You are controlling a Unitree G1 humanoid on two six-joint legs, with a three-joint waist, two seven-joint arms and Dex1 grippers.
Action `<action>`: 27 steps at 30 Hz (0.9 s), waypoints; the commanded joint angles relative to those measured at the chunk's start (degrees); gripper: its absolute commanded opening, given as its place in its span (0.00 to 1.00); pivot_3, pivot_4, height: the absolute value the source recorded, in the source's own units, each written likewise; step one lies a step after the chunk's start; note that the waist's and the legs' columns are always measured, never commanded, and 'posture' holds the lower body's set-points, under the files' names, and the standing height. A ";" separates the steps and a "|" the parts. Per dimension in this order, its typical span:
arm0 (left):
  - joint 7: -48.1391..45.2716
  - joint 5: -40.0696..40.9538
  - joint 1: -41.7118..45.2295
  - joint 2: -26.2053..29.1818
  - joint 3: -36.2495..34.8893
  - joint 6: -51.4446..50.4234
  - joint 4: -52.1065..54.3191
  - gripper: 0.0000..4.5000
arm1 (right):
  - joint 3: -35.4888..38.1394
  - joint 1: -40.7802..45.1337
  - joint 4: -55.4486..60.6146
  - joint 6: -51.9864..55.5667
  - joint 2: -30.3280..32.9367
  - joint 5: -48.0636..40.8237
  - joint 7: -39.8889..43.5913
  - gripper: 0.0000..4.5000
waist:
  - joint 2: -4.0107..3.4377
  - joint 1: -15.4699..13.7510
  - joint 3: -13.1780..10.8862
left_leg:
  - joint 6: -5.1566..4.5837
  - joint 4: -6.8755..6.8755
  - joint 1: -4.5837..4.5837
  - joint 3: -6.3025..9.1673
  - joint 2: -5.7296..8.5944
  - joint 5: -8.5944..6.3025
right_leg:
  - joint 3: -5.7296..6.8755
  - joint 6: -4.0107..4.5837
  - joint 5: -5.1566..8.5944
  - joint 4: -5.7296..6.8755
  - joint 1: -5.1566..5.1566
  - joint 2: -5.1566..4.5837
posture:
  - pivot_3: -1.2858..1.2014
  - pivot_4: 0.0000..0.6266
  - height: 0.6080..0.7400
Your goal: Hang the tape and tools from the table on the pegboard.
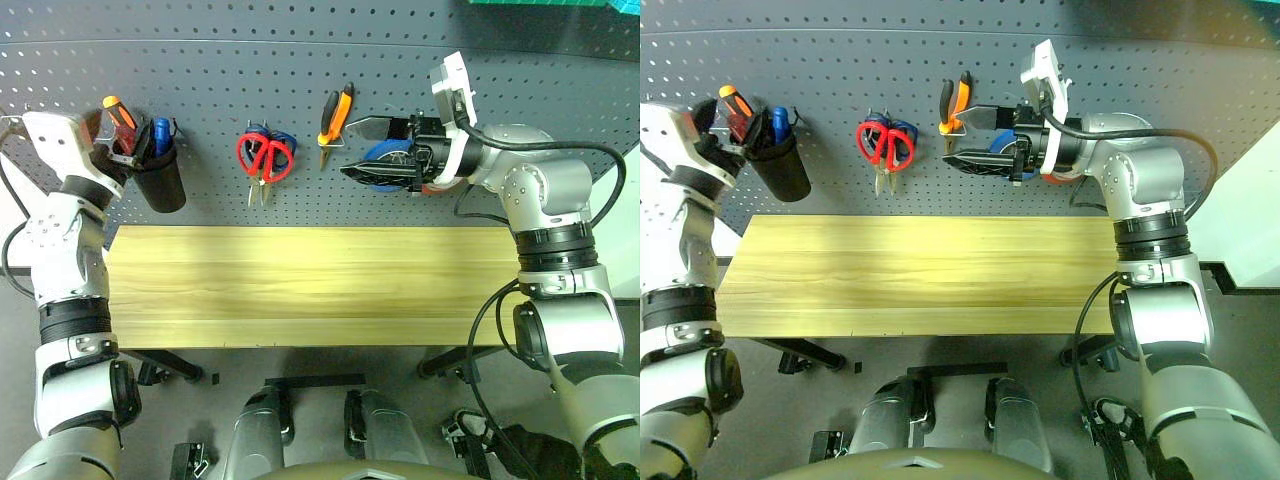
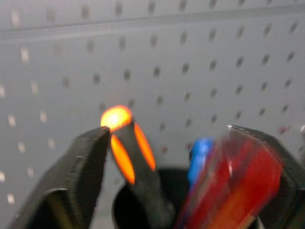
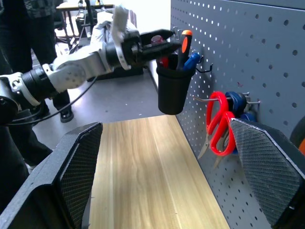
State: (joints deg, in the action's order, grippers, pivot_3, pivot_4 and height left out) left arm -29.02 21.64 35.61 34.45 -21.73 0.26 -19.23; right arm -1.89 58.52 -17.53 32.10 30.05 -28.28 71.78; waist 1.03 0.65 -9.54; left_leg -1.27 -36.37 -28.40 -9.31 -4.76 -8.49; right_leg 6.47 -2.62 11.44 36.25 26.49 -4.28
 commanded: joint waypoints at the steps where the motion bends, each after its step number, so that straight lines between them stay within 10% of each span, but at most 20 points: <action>1: -5.15 6.62 -2.52 2.95 -1.67 -5.58 11.38 0.90 | 2.10 0.10 2.15 0.18 1.31 -1.00 0.05 1.00 | -0.01 0.01 0.01 | 0.00 0.00 0.00 0.00 0.00 0.00 | 0.00 0.00 0.00 0.01 0.00 0.00 | 0.53 0.12 0.92; 14: -26.21 19.14 -23.23 10.60 -4.12 -16.37 27.08 0.90 | 3.25 -8.90 8.51 3.97 5.49 -2.74 0.15 1.00 | -0.34 -0.05 0.97 | 0.00 0.09 0.11 -0.02 0.01 -0.03 | -0.02 -0.01 0.05 -0.03 -0.06 -0.04 | 0.53 0.10 0.92; 27: -43.21 18.50 -30.81 6.14 1.15 -11.20 22.49 0.90 | 0.25 -21.04 8.39 -1.89 6.04 -0.36 3.98 1.00 | -0.46 -0.09 3.10 | -0.35 0.22 0.24 -0.04 0.04 -0.27 | 0.00 0.05 0.11 -0.13 -0.14 -0.12 | 0.54 0.05 0.92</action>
State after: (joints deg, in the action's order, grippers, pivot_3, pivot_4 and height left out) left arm -70.31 41.11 4.93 40.78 -20.95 -13.72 3.57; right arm -2.10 36.93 -9.46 32.50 35.31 -29.30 75.13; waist 0.57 0.56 -6.45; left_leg -1.62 -36.14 -28.15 -9.36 -4.72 -8.76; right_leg 6.47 -2.57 11.55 36.13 26.35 -4.40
